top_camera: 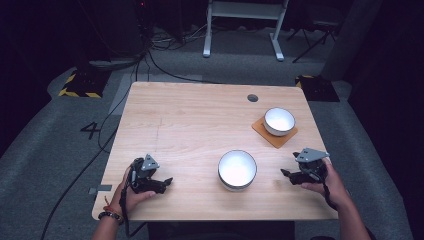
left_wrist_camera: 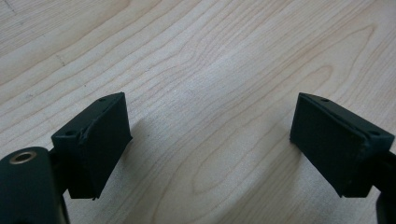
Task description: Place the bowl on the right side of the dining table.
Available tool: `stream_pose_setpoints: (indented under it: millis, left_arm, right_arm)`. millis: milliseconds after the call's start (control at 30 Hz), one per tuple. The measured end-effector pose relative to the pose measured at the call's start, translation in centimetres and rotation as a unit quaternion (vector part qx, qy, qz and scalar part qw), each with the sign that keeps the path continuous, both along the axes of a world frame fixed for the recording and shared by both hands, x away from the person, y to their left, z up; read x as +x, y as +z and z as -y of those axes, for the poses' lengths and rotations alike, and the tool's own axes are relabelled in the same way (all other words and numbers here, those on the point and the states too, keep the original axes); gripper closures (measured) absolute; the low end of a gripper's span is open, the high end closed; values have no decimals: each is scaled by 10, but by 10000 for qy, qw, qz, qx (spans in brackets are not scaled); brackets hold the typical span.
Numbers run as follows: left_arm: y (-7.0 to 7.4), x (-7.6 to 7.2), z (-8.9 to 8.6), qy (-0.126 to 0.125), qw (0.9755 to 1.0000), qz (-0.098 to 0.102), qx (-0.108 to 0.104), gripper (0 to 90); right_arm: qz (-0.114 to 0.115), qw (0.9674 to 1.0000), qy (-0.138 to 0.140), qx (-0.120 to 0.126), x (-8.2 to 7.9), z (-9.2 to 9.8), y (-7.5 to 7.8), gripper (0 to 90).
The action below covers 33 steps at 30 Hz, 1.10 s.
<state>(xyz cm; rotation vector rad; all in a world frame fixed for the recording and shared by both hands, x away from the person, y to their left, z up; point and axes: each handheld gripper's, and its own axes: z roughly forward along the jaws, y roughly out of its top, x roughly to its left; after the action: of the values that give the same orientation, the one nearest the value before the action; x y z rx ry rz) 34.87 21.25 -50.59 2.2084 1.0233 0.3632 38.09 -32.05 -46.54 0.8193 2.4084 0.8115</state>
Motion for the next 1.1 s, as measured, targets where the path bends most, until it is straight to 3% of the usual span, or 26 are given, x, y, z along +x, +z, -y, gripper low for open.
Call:
stream_pose_setpoints:
  millis: [133,267,300,500,700,1100]
  left_arm:
    - [0,0,0,2,10000,-9,-10,122]
    - [0,0,0,17,10000,-26,-20,122]
    - [0,0,0,13,10000,-22,-20,122]
    - [0,0,0,22,10000,-31,-22,122]
    - [0,0,0,9,10000,-27,-20,122]
    - [0,0,0,5,10000,-12,-14,122]
  right_arm:
    - [-109,9997,-186,113,-3,5,-7,205]
    - [-138,9998,-137,92,-5,11,-13,203]
    - [-190,9994,-219,194,-6,11,-15,203]
    - [-202,9993,-168,265,-8,19,-19,201]
    - [-261,9985,-298,380,-10,24,-25,200]
    - [-412,9949,-483,787,-10,35,-35,166]
